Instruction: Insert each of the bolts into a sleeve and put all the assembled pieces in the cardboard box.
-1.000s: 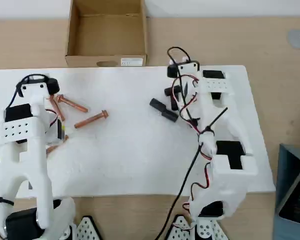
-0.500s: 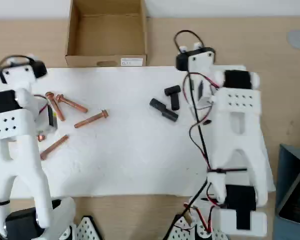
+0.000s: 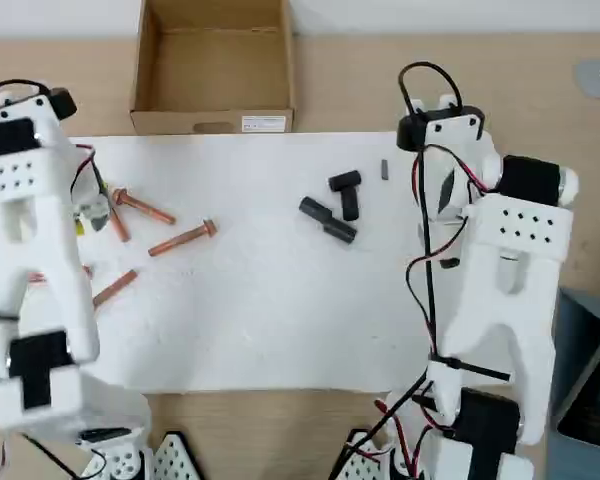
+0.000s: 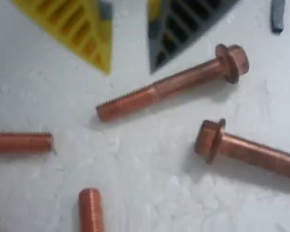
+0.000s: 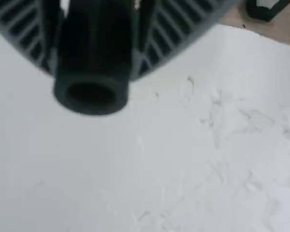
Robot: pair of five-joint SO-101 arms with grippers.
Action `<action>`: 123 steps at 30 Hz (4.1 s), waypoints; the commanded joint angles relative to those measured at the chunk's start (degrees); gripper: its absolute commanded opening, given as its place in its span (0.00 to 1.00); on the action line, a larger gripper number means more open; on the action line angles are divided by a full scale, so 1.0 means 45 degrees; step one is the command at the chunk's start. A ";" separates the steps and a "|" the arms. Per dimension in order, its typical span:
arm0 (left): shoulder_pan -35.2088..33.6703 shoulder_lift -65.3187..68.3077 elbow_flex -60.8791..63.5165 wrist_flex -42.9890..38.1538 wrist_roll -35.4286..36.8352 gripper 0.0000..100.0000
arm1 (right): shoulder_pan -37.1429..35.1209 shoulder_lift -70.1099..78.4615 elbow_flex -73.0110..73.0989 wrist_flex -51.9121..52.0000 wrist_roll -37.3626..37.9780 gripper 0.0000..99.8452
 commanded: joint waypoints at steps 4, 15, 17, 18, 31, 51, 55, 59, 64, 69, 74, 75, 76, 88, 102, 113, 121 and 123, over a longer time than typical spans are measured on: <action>-0.0117 0.1885 -0.1973 -0.0664 0.0176 0.06 | 0.0186 -0.0615 -0.0068 0.0117 0.0098 0.01; -0.0391 0.4151 -0.2286 -0.2618 0.0254 0.06 | 0.0186 -0.0615 0.0361 0.0195 0.0098 0.01; -0.0371 0.4405 -0.2286 -0.2930 0.0254 0.06 | 0.0186 -0.0615 0.0498 0.0176 0.0098 0.01; -0.0371 0.4503 -0.2286 -0.3106 0.0254 0.06 | 0.0186 -0.0615 0.0537 0.0156 0.0098 0.01; -0.0527 0.4679 -0.2168 -0.4298 0.0586 0.12 | 0.0186 -0.0576 0.0537 0.0117 0.0098 0.01; -0.0508 0.4698 -0.0840 -0.5529 0.0606 0.12 | 0.0186 -0.0615 0.0537 0.0156 0.0098 0.01; -0.0508 0.4894 -0.0703 -0.5900 0.0606 0.12 | 0.0186 -0.0615 0.0537 0.0176 0.0098 0.01; -0.0527 0.5792 -0.0762 -0.5958 0.0586 0.12 | 0.0186 -0.0615 0.0537 0.0176 0.0098 0.01; -0.0547 0.6515 -0.1074 -0.5919 0.0586 0.12 | 0.0186 -0.0615 0.0537 0.0176 0.0098 0.01; -0.0547 0.6535 -0.1387 -0.5841 0.0508 0.01 | 0.0186 -0.0615 0.0537 0.0176 0.0098 0.01; -0.0547 0.6496 -0.1387 -0.5724 0.0508 0.00 | 0.0186 -0.0635 0.0479 0.0195 0.0098 0.01; -0.0567 0.6476 -0.1524 -0.5509 0.0508 0.00 | 0.0186 -0.0635 0.0459 0.0195 0.0098 0.01; -0.0567 0.6398 -0.1758 -0.5138 0.0508 0.00 | 0.0166 -0.0674 0.0440 0.0195 0.0098 0.01; 0.0215 0.3175 -0.5451 0.0098 0.0508 0.00 | 0.0186 -0.3722 -0.0186 0.0957 0.0078 0.01; 0.3282 -0.4034 -0.1778 0.1035 0.0606 0.00 | 0.0225 -0.8801 0.2022 0.0430 -0.0020 0.01; 0.4278 -1.0696 0.5978 -0.3145 0.2422 0.00 | 0.0088 -1.1263 0.6125 -0.2852 -0.3458 0.01; 0.4298 -1.6518 1.1839 -0.6818 0.3145 0.00 | -0.2120 -1.3333 0.8879 -0.4884 -0.4552 0.01; 0.4298 -1.7788 1.2737 -0.7346 0.3145 0.00 | -0.2862 -1.3802 0.9524 -0.5607 -0.4943 0.01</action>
